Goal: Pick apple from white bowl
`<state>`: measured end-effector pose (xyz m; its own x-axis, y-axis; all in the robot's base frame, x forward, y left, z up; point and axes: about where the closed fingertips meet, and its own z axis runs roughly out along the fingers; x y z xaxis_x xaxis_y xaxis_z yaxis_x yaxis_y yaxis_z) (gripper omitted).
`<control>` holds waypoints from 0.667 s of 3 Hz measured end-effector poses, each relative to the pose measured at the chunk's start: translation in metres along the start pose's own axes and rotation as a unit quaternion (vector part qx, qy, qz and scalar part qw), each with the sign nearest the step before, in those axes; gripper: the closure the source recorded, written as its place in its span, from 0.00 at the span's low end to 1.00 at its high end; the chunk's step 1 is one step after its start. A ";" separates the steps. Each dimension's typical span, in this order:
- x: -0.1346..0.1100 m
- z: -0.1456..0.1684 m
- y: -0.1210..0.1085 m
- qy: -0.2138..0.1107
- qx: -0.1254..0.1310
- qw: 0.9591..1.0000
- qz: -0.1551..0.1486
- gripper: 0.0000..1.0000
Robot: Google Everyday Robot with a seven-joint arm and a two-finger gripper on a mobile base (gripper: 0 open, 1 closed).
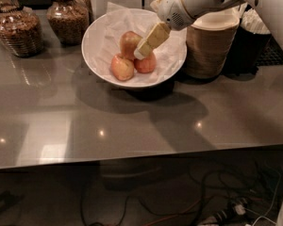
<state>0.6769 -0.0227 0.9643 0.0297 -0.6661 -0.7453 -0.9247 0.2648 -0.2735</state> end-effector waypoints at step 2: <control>0.014 0.038 0.002 -0.001 -0.045 0.999 0.023 0.00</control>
Offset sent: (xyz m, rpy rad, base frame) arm 0.0157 0.0238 -0.0523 0.0148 0.1445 0.0562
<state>0.6904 -0.0045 0.9303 -0.0133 -0.6537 -0.7567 -0.9552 0.2321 -0.1837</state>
